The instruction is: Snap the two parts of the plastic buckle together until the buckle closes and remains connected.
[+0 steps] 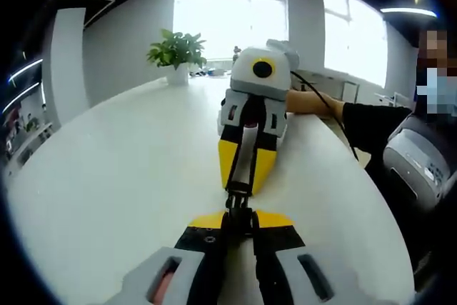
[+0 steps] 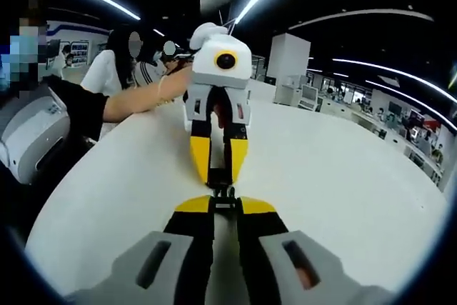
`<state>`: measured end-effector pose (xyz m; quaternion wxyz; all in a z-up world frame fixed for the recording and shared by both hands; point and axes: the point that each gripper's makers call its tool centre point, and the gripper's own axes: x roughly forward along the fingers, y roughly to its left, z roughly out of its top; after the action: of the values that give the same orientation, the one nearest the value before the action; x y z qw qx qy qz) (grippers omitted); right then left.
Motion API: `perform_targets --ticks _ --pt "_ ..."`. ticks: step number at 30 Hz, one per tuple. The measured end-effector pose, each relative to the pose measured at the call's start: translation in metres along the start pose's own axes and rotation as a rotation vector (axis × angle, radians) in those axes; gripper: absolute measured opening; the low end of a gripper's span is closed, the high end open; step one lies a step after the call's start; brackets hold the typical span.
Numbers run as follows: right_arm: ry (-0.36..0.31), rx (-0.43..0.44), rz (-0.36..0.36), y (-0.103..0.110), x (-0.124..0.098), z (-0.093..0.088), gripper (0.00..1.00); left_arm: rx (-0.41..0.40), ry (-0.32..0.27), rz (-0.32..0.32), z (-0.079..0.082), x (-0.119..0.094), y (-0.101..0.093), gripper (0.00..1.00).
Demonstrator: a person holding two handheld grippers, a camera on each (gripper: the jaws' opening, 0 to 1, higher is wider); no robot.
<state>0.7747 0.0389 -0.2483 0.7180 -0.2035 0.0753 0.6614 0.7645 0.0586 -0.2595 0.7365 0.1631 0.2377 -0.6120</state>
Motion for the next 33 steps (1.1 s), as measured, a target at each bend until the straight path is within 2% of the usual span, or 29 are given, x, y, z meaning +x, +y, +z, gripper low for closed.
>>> perform_targets --ticks 11,13,25,33 --pt "0.0 -0.017 0.006 0.0009 0.0005 0.0011 0.13 0.002 -0.005 -0.005 -0.0002 -0.0003 0.0003 0.13" --pt "-0.014 -0.007 0.029 0.0045 0.0001 0.0034 0.13 -0.001 -0.008 -0.008 -0.0004 -0.0002 0.0 0.13" --pt "-0.015 0.003 0.028 0.0026 0.0029 0.0028 0.13 0.001 -0.011 -0.011 -0.0001 -0.0003 0.0003 0.13" --pt "-0.028 0.007 0.061 0.0037 0.008 0.0045 0.12 -0.013 -0.022 -0.022 0.0 0.0016 -0.0027 0.12"
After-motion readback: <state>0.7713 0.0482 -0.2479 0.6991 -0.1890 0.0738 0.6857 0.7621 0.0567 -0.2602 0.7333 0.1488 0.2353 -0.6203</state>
